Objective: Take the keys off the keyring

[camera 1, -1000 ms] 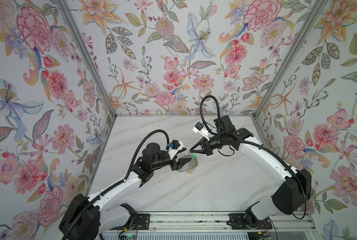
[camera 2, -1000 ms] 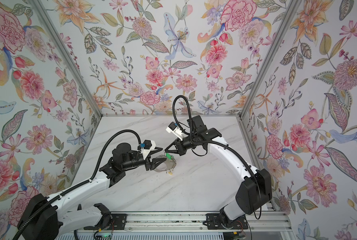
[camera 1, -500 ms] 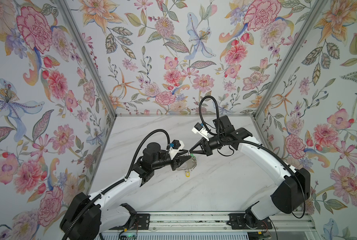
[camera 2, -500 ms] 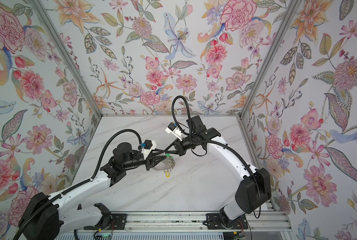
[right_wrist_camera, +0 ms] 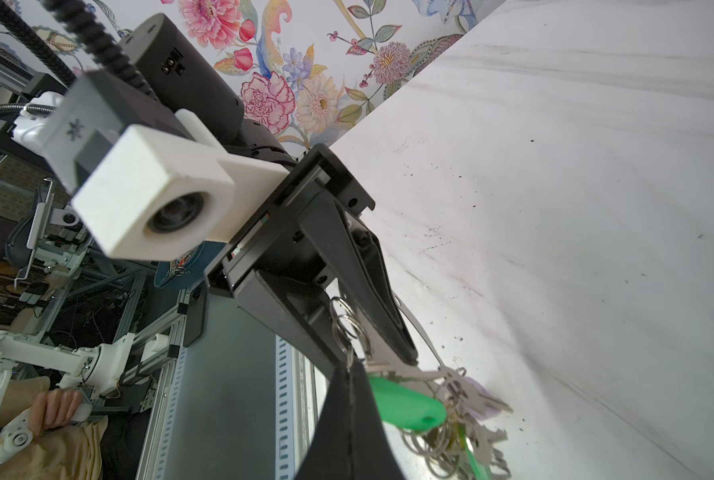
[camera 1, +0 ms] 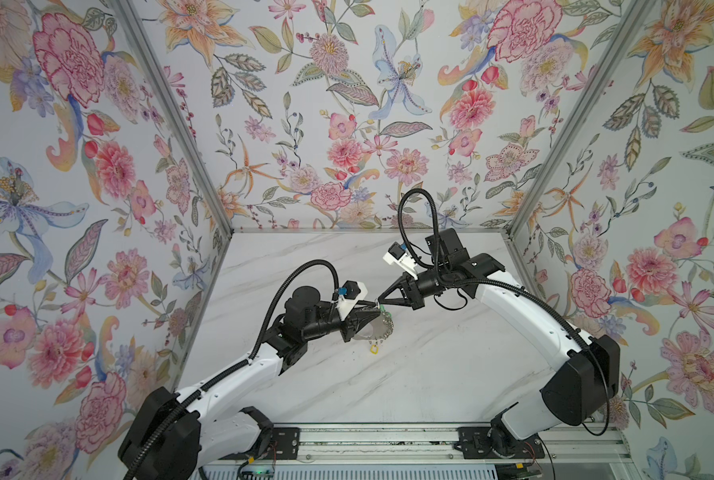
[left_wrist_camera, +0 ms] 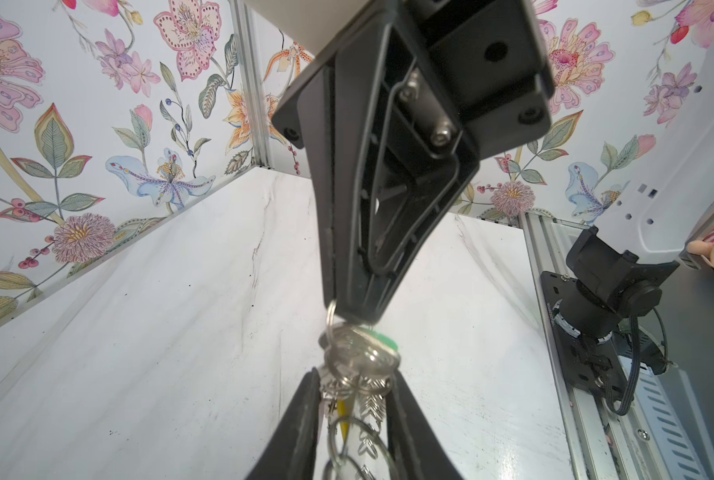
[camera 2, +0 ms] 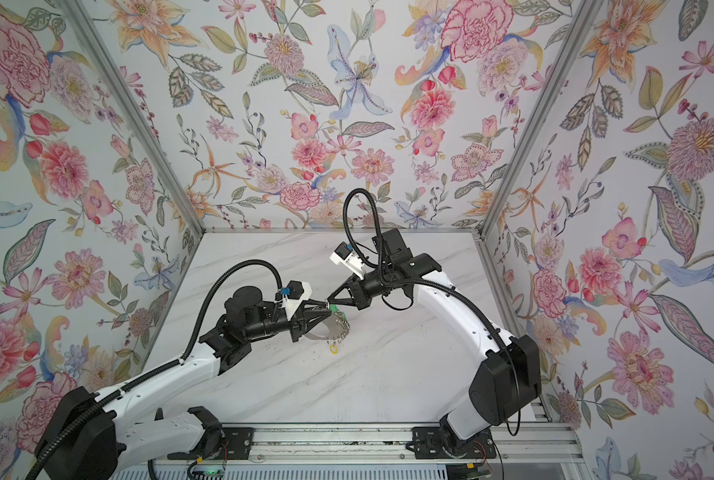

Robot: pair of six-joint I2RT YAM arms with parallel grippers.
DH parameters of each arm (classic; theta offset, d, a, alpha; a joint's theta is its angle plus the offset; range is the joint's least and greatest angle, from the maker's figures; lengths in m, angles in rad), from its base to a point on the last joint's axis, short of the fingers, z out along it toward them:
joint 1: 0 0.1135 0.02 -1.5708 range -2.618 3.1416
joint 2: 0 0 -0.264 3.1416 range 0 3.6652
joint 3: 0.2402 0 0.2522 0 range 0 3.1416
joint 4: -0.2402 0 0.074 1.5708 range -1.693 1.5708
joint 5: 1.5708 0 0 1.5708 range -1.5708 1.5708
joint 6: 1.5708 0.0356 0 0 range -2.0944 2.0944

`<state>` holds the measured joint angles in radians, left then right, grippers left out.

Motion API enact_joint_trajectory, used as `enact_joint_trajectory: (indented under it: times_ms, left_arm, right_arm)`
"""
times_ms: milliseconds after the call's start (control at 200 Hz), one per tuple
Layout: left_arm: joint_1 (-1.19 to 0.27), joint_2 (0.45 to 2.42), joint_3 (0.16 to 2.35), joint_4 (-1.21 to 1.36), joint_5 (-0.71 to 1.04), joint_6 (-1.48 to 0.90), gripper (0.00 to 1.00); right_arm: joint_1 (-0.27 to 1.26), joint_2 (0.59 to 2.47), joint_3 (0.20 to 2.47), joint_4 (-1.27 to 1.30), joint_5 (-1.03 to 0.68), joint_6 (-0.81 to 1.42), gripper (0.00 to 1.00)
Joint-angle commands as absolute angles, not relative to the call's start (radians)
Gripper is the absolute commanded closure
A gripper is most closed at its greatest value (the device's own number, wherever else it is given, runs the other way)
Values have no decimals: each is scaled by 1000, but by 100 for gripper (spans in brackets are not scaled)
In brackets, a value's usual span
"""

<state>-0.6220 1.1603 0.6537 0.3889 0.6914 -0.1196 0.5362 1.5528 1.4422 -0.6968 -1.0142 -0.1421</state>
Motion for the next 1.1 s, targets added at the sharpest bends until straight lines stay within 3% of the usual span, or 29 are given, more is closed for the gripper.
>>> enact_joint_trajectory:
  times_ms: [0,315,355,420,480,656,1096]
  left_arm:
    - [-626,1128,638,416,657,-117,72]
    - [-626,1109,634,421,631,-114,74]
    - [-626,1108,633,425,632,-115,70]
    - [-625,1107,632,429,631,-120,53]
    - [-626,1105,631,431,627,-120,50]
    - [-626,1102,630,423,627,-117,51]
    - [-647,1117,620,465,645,-136,64]
  right_arm:
    - [535,1554,1474,-711,-1051,-164,100]
    - [546,1560,1455,-710,-1056,-161,100]
    - [549,1563,1455,-710,-1057,-162,100]
    - [555,1569,1456,-710,-1064,-163,100]
    - [558,1574,1460,-710,-1066,-163,100]
    - [564,1579,1463,-711,-1074,-164,100]
    - [560,1572,1483,-710,-1088,-166,100]
